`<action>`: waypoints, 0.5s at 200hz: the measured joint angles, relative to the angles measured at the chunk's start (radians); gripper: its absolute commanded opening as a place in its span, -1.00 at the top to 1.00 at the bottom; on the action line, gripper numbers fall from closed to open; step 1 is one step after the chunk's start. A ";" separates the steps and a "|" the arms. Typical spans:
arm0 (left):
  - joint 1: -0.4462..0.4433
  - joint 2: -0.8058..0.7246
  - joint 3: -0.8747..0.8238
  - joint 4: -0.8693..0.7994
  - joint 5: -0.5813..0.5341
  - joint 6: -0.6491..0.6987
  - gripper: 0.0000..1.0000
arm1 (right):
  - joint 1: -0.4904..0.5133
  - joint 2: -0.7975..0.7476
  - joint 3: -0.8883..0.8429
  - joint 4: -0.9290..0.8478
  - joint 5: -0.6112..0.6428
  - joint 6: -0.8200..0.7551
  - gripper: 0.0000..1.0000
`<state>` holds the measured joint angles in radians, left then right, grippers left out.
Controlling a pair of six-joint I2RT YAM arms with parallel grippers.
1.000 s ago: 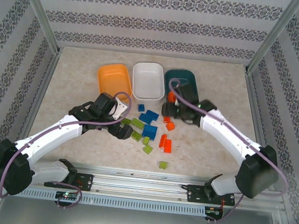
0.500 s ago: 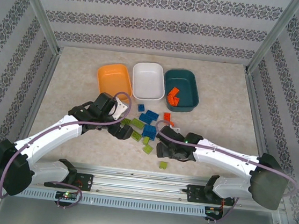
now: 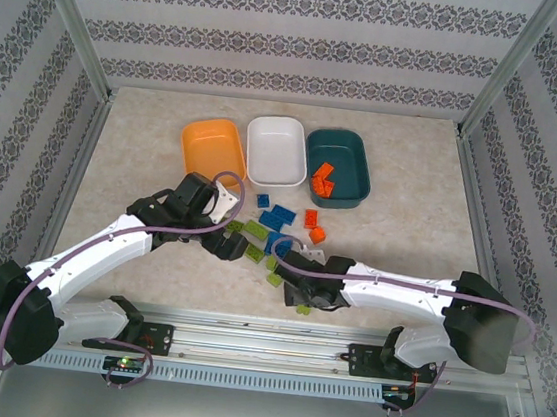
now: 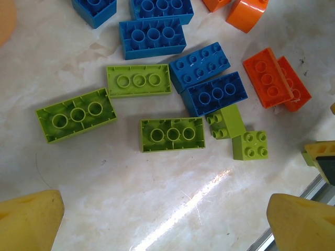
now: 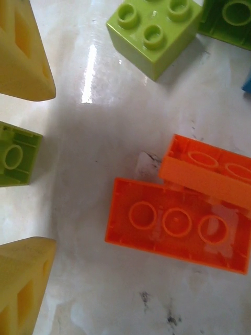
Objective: Sort the legos into containers by color
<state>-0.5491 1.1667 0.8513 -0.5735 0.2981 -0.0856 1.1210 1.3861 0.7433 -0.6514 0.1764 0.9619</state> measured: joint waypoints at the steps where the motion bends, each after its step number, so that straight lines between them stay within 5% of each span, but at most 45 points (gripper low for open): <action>1: 0.000 0.000 0.000 0.000 0.000 0.000 -1.00 | 0.002 0.001 0.000 0.000 0.000 0.001 -0.38; 100: -0.002 0.000 0.000 0.000 -0.001 0.000 -1.00 | 0.085 0.038 -0.014 0.009 0.001 0.084 -0.22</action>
<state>-0.5510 1.1667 0.8513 -0.5735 0.2970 -0.0856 1.2057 1.4239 0.7292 -0.6422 0.1772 1.0462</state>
